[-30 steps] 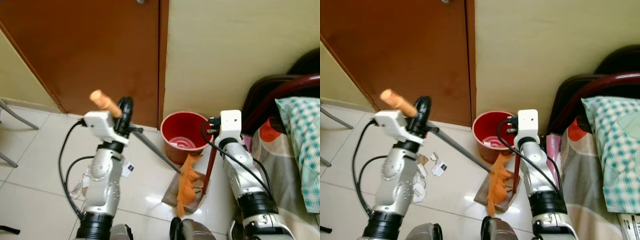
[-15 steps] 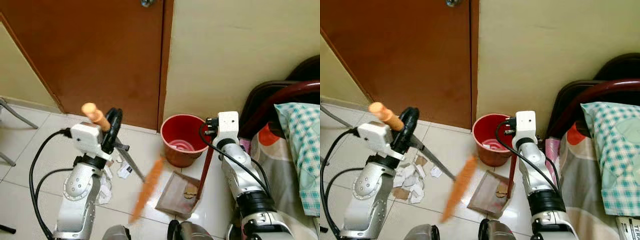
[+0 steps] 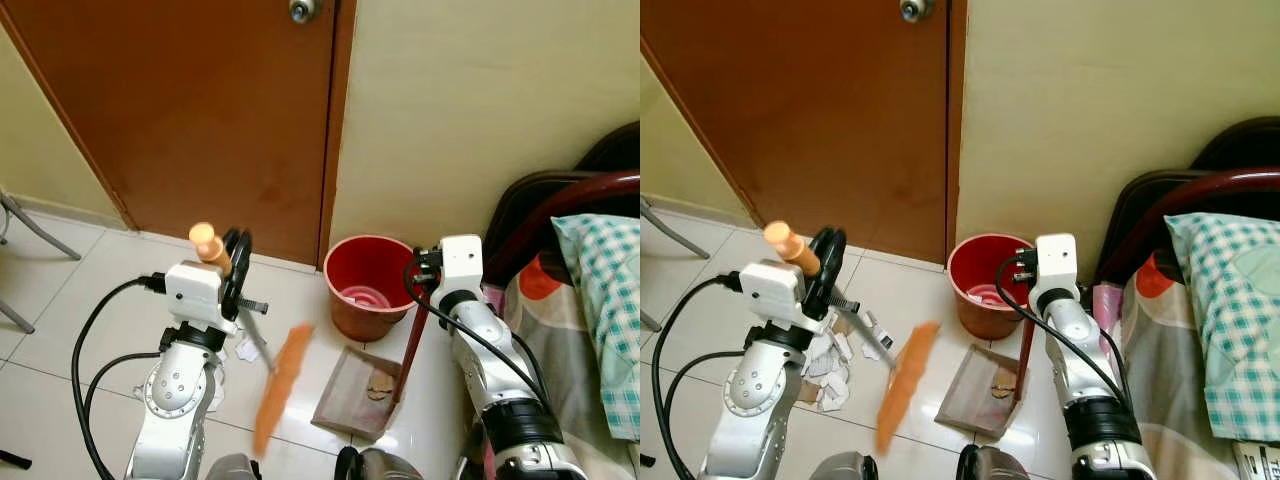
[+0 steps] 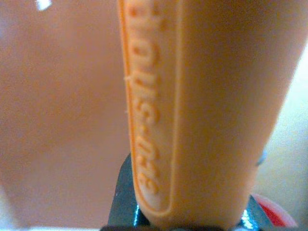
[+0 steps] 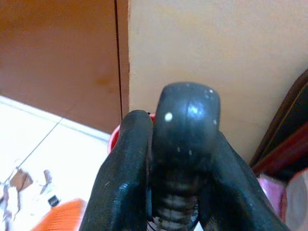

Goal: Sweep floor

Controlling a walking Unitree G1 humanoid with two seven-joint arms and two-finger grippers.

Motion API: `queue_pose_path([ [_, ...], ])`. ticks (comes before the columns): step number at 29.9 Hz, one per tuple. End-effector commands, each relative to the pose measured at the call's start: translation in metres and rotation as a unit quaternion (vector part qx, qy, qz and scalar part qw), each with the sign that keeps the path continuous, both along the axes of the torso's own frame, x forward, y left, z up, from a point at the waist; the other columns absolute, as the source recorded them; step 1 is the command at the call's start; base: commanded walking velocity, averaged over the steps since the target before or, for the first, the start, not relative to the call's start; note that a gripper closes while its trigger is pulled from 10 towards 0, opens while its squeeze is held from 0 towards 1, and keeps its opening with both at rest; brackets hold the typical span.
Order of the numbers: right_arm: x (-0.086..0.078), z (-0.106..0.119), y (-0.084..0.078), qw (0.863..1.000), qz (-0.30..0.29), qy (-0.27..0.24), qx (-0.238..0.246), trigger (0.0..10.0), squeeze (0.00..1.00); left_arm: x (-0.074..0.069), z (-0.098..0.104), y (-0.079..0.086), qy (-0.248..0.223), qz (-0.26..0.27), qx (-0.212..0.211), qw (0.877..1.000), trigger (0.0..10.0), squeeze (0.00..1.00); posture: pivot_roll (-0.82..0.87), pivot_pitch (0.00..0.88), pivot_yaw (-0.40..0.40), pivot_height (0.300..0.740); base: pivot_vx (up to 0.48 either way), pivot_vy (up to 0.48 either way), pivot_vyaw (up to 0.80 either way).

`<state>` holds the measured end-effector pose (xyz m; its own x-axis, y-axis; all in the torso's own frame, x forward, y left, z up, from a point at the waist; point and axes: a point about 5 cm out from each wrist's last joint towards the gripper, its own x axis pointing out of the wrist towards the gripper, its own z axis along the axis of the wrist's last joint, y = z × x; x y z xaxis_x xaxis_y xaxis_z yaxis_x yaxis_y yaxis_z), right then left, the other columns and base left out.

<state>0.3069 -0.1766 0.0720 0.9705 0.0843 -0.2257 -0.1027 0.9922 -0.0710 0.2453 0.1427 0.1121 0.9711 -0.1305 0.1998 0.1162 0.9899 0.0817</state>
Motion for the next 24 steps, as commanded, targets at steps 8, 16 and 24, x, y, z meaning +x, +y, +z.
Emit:
queue_pose_path([
  [8,-0.027,-0.017,-0.01,0.993,0.073,0.088,-0.006,10.0,0.0,-0.006,-0.031,0.021,0.064,0.071,0.024,0.995,10.0,0.0,0.02,0.0,-0.055,0.74,0.0,0.0,0.0],
  [16,-0.063,-0.034,-0.008,0.968,0.17,0.185,0.001,10.0,0.0,-0.011,-0.036,0.029,0.085,0.082,0.024,0.993,10.0,0.0,0.04,0.0,-0.06,0.74,0.0,0.0,0.0],
  [24,-0.094,-0.036,-0.032,0.948,0.182,0.258,0.028,10.0,0.0,-0.023,-0.049,0.027,0.12,0.093,-0.011,0.988,10.0,0.0,0.03,0.0,-0.046,0.74,0.0,0.0,0.0],
])
